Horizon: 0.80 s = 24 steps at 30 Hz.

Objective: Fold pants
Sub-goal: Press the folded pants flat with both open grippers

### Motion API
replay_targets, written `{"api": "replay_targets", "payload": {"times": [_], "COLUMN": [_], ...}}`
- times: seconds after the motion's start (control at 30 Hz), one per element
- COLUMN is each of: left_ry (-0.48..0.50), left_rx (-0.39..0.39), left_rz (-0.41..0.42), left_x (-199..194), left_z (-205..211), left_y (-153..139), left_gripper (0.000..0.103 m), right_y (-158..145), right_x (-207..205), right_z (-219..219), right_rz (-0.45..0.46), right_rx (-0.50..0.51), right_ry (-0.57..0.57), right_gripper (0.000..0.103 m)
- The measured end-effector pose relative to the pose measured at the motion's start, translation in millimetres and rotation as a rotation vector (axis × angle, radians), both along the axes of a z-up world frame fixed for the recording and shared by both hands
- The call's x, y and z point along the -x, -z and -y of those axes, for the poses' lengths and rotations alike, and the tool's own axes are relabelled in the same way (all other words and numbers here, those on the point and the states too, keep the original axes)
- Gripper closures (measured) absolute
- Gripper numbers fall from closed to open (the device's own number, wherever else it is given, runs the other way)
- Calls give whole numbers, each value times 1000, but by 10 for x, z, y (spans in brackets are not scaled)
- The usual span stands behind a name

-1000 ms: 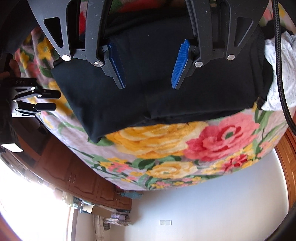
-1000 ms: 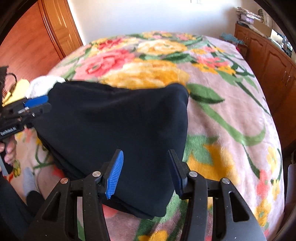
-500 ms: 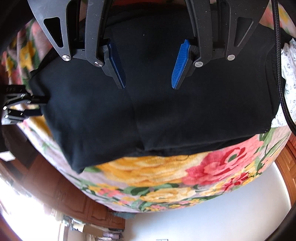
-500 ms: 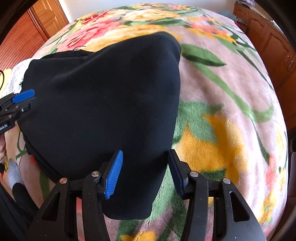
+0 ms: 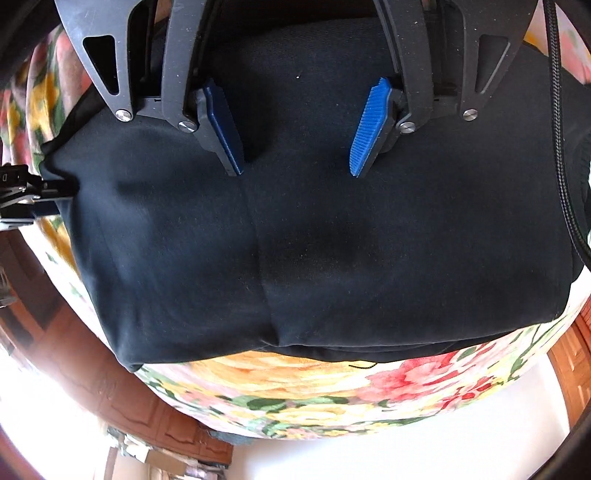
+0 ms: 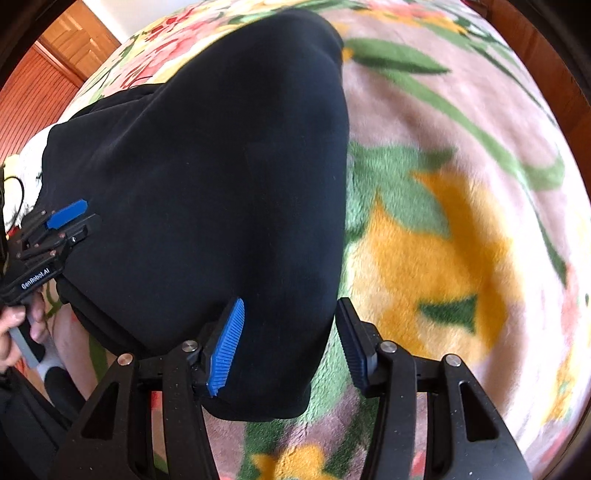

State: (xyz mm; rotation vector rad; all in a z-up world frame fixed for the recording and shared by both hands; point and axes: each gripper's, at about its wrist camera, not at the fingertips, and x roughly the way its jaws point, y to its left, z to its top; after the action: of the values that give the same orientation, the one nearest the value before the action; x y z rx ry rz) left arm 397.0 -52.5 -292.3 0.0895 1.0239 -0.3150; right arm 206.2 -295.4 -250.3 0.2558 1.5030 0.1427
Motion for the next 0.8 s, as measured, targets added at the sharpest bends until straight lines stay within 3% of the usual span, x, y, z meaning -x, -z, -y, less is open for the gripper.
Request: {"api": "replay_targets", "payload": {"times": [0.2,0.4,0.57,0.8], "left_ry": [-10,-24,-8,7], "left_rx": [-15,-18,-37,-56], "left_rz": [32,14,6,4], "left_x": [39,-29,-41,-38], "left_z": [62,101,141,208], "left_y": [103,129,118,124], "left_gripper": [33,32,32,32], "right_y": [124,121,151,219], "right_x": [-18,-29,-35,-72], "right_z": [47,-10,88,55], "right_rz": [-34,-17,-94,-121], "right_rx": [-54,-40,-161,-173], "right_ry": [71,64,152,130], "right_gripper": [51,50,50,49]}}
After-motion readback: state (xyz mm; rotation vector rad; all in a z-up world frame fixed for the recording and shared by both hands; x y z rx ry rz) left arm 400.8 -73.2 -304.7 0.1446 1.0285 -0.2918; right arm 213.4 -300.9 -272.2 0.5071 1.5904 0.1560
